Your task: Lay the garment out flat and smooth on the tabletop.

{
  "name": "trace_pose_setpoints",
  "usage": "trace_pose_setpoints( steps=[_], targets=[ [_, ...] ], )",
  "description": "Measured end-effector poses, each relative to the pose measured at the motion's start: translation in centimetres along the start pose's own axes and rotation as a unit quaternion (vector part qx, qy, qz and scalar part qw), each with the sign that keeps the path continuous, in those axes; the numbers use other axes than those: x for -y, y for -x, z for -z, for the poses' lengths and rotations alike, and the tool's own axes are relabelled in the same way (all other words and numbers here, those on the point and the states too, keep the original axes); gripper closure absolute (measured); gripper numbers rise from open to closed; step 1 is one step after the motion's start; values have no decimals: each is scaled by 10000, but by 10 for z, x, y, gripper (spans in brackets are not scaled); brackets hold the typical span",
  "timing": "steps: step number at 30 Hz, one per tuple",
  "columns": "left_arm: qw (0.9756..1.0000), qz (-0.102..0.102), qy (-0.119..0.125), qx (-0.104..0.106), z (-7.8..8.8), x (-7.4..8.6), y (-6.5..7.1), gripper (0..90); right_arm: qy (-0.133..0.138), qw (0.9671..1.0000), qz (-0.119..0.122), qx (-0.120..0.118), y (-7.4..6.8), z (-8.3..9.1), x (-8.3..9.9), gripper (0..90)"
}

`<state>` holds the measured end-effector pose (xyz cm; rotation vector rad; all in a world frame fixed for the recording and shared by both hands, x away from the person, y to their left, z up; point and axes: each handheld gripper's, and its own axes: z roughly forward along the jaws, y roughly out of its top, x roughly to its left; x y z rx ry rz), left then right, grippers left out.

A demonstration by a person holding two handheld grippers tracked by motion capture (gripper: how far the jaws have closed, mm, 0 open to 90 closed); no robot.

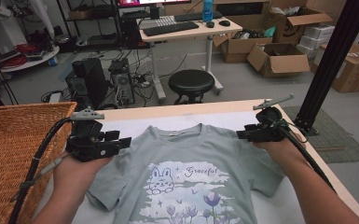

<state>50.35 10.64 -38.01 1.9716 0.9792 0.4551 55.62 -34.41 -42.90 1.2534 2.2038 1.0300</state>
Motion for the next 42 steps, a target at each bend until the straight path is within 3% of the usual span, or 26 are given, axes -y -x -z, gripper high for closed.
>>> trace_pose_setpoints(
  steps=[3,4,6,8,16,22,23,25,28,34,37,42],
  targets=[
    [10000,43,11,12,1,1,1,479,-207,9996,-88,-188,-7,-21,-1,524],
    [10000,50,11,17,1,1,1,473,-198,9998,-7,-92,-12,-27,0,547],
    [10000,53,27,-11,2,3,2,459,-150,9999,78,-35,-16,-26,-1,818],
    [10000,67,26,-17,3,5,1,448,-254,9994,217,-5,-16,-25,-3,860],
    [9999,98,-2,-89,2,9,-2,437,-440,9966,423,553,16,-23,-8,872],
    [9999,124,-16,-113,-1,9,-2,439,-440,9962,403,638,36,-29,-12,865],
    [9999,128,-26,-110,-2,9,-1,438,-430,9962,415,630,37,-29,-12,855],
    [9999,137,-28,-74,-2,10,0,435,-374,9962,465,636,35,-28,-11,741],
    [9999,165,19,-36,1,10,5,418,-166,9961,502,713,29,-14,-8,667],
    [9998,166,114,73,17,21,23,383,161,9962,345,780,5,34,12,642],
    [9996,221,138,102,30,34,36,375,275,9971,261,653,-14,60,27,627],
    [9989,401,170,144,54,68,61,364,434,9985,143,314,-59,100,66,593]
  ],
)
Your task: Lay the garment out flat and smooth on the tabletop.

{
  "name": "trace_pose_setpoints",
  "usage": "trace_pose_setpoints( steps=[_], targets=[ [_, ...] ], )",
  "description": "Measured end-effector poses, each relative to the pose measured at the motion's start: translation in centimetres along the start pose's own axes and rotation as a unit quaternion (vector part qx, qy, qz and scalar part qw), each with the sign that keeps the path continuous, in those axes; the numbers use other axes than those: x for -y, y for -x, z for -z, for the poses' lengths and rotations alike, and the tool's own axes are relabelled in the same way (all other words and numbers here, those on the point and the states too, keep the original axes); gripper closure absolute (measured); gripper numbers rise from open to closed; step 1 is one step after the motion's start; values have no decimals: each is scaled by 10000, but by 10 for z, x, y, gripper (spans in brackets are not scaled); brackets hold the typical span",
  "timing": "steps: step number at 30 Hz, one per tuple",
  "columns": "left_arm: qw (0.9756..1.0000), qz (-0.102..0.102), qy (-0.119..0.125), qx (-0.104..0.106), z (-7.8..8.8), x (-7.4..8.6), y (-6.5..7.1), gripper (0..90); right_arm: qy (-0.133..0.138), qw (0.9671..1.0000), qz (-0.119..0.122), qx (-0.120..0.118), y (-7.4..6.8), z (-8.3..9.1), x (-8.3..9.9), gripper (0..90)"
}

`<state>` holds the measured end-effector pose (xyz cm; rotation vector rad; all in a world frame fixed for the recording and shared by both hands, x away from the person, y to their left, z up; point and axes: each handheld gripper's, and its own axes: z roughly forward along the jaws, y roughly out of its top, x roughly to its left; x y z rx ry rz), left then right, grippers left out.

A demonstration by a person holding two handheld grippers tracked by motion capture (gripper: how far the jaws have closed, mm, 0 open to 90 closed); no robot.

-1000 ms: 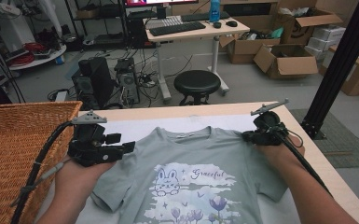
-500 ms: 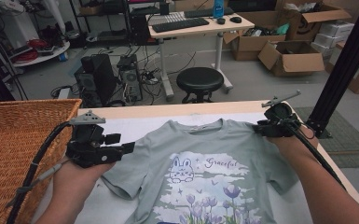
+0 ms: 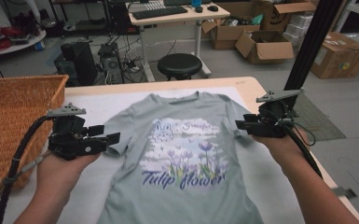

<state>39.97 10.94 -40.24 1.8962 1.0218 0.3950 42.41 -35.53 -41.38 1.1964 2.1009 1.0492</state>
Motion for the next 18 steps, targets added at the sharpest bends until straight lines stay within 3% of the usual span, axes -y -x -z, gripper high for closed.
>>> trace_pose_setpoints(
  steps=[7,12,15,17,18],
  targets=[
    [9998,168,-55,-36,38,54,41,362,-64,9986,-106,-512,-62,63,56,571],
    [9996,241,-123,-105,59,82,63,363,150,9968,-229,-754,-101,105,93,588],
    [9993,290,-111,-188,71,91,68,365,21,9965,-233,-802,-116,112,110,607],
    [9993,299,-76,-232,78,94,70,366,-203,9968,-170,-758,-123,110,118,654],
    [9992,300,-73,-254,83,95,70,366,-156,9973,-126,-709,-125,110,123,680]
  ],
)
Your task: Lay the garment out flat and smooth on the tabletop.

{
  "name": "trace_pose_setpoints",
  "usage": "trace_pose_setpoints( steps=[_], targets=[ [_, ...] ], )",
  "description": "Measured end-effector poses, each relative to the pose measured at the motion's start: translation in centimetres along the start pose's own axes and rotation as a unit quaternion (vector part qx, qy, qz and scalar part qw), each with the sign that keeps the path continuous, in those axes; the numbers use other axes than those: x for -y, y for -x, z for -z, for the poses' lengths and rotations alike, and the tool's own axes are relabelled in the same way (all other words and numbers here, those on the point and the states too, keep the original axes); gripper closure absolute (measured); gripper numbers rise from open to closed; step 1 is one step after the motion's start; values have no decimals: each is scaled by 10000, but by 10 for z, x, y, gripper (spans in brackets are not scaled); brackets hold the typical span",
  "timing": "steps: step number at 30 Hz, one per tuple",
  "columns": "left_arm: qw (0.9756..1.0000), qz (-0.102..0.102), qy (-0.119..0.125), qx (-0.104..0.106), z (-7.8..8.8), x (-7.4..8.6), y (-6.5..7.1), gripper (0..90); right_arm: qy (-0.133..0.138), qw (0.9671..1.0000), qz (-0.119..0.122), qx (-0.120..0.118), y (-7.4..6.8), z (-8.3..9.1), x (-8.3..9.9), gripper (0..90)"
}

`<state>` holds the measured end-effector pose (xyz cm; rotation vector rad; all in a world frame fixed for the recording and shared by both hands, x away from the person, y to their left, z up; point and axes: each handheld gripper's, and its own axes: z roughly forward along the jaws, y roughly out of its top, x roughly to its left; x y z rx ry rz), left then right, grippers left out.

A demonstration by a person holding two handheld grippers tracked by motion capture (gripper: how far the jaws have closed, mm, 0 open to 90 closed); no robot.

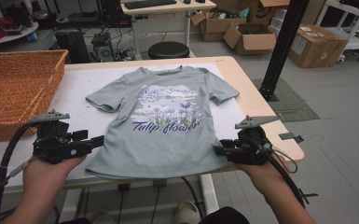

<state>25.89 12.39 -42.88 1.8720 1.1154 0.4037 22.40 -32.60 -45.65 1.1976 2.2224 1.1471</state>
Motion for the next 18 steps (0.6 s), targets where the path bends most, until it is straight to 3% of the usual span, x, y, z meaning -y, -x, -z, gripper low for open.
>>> trace_pose_setpoints(
  steps=[3,5,14,16,18],
  targets=[
    [10000,31,38,-53,9,3,-1,367,94,9998,-148,30,2,6,6,865],
    [10000,37,48,-73,13,4,-1,368,72,9997,-253,-8,5,10,9,884],
    [9999,2,-130,57,10,20,11,372,52,9996,-265,122,7,37,28,879],
    [9998,-24,-184,97,8,23,15,383,87,9996,-188,185,7,38,27,787],
    [9996,-58,-229,160,5,26,19,402,195,9995,-178,187,8,40,25,752]
  ],
)
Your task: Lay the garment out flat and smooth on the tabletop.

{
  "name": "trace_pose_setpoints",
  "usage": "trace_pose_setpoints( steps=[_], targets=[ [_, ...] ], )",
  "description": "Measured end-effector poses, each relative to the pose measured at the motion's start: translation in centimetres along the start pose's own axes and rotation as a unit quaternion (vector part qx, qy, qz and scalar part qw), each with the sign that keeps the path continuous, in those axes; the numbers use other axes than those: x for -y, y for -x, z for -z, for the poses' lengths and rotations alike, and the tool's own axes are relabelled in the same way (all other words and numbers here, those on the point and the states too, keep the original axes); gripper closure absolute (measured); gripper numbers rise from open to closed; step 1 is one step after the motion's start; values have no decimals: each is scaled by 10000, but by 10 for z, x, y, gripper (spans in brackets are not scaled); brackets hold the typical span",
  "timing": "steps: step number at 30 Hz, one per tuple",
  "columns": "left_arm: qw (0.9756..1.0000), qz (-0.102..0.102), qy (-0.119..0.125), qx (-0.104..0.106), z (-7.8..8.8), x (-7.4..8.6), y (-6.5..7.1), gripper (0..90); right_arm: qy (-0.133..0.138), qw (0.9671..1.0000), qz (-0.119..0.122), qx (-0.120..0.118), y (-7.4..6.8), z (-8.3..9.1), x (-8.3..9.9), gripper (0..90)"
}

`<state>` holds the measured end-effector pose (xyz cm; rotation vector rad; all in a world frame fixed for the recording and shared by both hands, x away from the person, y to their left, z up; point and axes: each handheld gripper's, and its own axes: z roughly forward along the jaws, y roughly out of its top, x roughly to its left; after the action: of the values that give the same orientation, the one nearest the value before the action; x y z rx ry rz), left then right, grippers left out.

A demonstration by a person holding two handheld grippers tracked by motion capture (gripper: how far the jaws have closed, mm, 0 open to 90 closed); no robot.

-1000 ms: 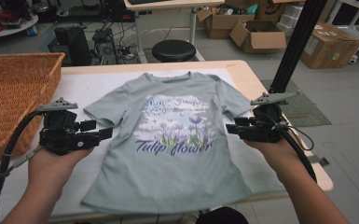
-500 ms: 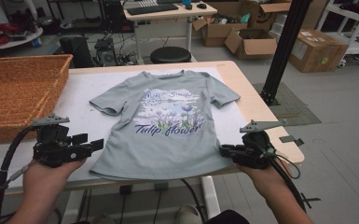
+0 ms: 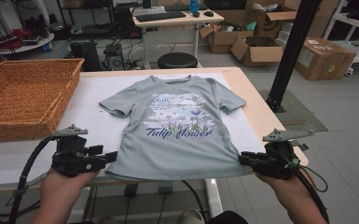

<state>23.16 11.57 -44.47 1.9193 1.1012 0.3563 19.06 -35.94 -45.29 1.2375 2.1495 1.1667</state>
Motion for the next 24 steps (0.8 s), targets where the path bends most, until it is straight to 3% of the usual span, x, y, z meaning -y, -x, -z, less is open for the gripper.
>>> trace_pose_setpoints(
  steps=[5,6,9,12,16,24],
  targets=[
    [9998,-57,-153,94,-8,6,6,470,229,9997,34,77,0,4,-8,710],
    [9997,-95,-207,122,-9,7,6,515,251,9996,55,91,0,4,-10,702],
    [9992,-341,-167,-107,-9,10,11,668,268,9995,136,114,0,2,-14,695],
    [9991,-397,-137,46,-7,13,13,863,252,9994,191,126,-2,-1,-16,694],
    [9991,-416,-90,54,1,19,15,885,271,9993,232,110,-5,-4,-20,693],
    [9996,-232,128,84,21,29,12,880,306,9991,269,114,-9,-5,-26,687]
  ],
)
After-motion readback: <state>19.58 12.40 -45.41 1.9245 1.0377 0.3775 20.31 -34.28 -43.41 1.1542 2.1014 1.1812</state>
